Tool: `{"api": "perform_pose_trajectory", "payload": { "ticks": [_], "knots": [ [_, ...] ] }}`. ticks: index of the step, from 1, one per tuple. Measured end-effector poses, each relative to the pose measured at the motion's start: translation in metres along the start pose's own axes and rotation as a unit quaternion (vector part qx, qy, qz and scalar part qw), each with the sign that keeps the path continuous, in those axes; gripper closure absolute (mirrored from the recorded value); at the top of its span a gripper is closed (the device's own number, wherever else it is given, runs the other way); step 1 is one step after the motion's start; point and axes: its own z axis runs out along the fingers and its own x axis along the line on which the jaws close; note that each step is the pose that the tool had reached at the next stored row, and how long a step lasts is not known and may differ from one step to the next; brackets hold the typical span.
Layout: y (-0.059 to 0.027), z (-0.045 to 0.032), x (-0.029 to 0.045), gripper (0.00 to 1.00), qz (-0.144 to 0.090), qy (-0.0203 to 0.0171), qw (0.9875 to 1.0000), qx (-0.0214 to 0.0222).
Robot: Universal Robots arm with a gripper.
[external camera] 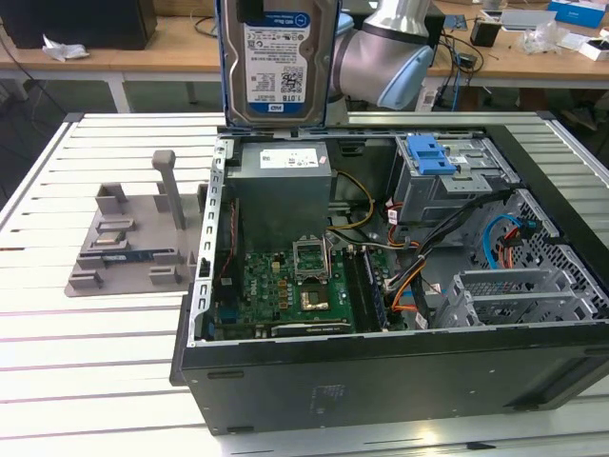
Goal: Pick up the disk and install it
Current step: 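Pick up the disk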
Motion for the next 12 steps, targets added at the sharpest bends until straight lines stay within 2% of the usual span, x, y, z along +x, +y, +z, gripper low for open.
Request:
{"api": "perform_pose_trajectory", "payload": {
  "ticks": [5, 12],
  "knots": [
    [-0.006, 0.0004, 0.0085, 0.63, 0.0, 0.0, 1.0, -0.0003],
    [-0.0121, 0.0006, 0.0165, 0.63, 0.0, 0.0, 1.0, -0.0004]
  ]
}}
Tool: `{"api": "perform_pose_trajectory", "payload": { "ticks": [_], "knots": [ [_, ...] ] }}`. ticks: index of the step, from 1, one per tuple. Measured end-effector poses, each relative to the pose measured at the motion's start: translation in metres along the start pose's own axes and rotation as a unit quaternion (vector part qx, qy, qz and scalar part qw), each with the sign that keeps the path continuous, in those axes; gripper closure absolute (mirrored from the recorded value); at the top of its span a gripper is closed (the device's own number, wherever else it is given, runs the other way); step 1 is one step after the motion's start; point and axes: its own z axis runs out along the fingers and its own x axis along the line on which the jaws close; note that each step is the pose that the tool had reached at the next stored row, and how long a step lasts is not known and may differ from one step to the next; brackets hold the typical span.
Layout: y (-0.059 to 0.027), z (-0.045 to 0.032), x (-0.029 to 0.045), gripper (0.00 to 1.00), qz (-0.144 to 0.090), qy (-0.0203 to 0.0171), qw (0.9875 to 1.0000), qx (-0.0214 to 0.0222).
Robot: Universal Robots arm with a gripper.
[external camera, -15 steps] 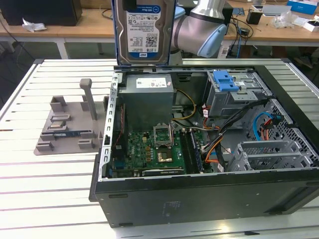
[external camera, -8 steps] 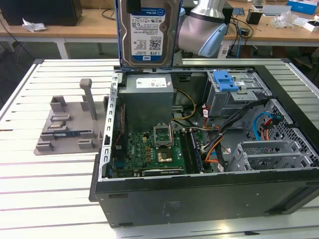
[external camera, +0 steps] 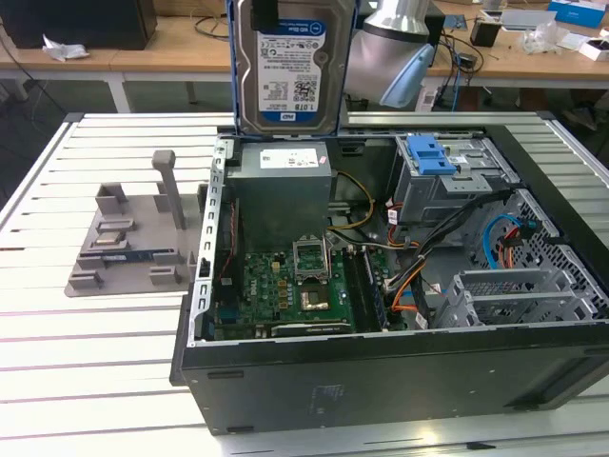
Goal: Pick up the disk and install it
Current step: 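Pick up the disk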
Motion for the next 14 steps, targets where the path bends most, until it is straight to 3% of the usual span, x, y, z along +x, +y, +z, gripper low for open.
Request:
{"api": "perform_pose_trajectory", "payload": {
  "ticks": [14],
  "knots": [
    [-0.0096, 0.0003, 0.0137, 0.63, 0.0, 0.0001, 1.0, -0.0001]
  ]
}}
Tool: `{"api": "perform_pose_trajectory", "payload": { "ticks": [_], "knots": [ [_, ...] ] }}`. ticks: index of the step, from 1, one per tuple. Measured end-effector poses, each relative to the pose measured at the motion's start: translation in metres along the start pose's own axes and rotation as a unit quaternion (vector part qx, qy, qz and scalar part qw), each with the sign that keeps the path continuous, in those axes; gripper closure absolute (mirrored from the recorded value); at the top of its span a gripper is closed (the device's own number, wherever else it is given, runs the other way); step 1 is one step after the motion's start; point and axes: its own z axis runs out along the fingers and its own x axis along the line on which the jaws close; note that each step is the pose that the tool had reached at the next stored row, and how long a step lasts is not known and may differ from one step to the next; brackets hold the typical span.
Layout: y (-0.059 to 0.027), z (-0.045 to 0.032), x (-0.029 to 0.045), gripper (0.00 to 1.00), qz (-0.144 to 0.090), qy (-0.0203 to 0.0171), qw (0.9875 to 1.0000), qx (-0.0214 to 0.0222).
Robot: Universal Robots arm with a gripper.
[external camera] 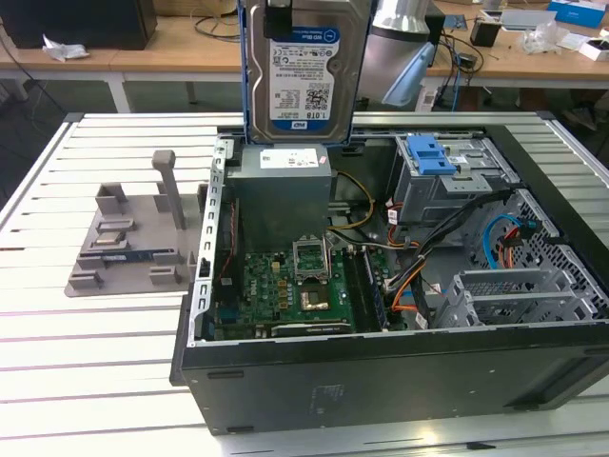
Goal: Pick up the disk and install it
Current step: 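Pick up the disk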
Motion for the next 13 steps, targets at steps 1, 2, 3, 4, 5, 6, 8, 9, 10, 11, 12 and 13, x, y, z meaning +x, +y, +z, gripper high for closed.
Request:
{"api": "perform_pose_trajectory", "payload": {
  "ticks": [1, 2, 3, 4, 5, 6, 8, 9, 10, 11, 12, 13],
  "knots": [
    [-0.0008, 0.0001, 0.0011, 0.63, 0.0, 0.0, 1.0, 0.0],
    [-0.0019, 0.0001, 0.0028, 0.63, 0.0, 0.0, 1.0, 0.0],
    [-0.0029, 0.0002, 0.0041, 0.63, 0.0, 0.0, 1.0, 0.0],
    [-0.0038, 0.0003, 0.005, 0.63, 0.0, 0.0, 1.0, 0.0],
    [-0.0045, 0.0003, 0.0056, 0.63, 0.0, -0.0001, 1.0, 0.0],
    [-0.005, 0.0003, 0.0062, 0.63, 0.0, 0.0, 1.0, 0.0],
    [-0.006, 0.0005, 0.0072, 0.63, 0.0, 0.0, 1.0, 0.0],
    [-0.0071, 0.0005, 0.0082, 0.63, 0.0, 0.0, 1.0, -0.0001],
    [-0.0081, 0.0006, 0.0095, 0.63, 0.0, 0.0001, 1.0, -0.0001],
    [-0.0089, 0.0008, 0.0109, 0.63, 0.0, 0.0, 1.0, -0.0001],
    [-0.0095, 0.0009, 0.0117, 0.63, 0.0, 0.0, 1.0, -0.0001],
    [-0.0101, 0.001, 0.0128, 0.63, 0.0, 0.0, 1.0, -0.0002]
  ]
}}
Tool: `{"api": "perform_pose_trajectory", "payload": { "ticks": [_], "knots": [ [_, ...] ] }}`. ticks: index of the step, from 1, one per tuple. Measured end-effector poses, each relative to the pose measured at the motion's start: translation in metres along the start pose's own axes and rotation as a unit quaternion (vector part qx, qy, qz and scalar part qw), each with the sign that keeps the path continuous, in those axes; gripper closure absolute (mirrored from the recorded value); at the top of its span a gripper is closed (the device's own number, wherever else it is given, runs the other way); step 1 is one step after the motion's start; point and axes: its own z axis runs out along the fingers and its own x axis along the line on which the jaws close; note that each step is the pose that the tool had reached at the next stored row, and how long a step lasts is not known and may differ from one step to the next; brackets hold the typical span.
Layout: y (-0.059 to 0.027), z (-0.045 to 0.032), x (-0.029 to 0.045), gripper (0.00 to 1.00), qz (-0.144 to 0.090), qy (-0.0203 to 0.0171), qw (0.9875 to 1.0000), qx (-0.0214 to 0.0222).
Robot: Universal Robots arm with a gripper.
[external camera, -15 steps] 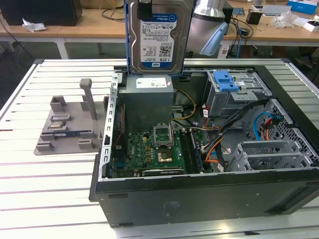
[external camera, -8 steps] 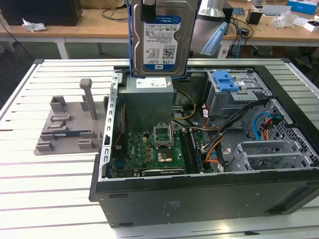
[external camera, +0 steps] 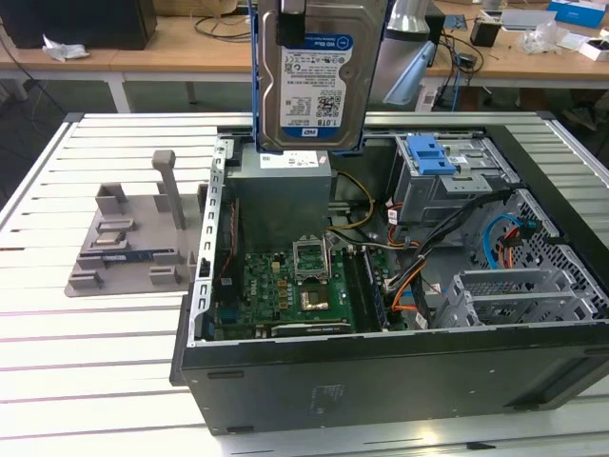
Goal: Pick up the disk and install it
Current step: 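Pick up the disk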
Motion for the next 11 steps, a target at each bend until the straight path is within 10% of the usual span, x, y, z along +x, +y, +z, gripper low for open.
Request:
{"api": "perform_pose_trajectory", "payload": {
  "ticks": [11],
  "knots": [
    [-0.0087, 0.0016, 0.0229, 0.63, 0.0, -0.0001, 1.0, -0.0008]
  ]
}}
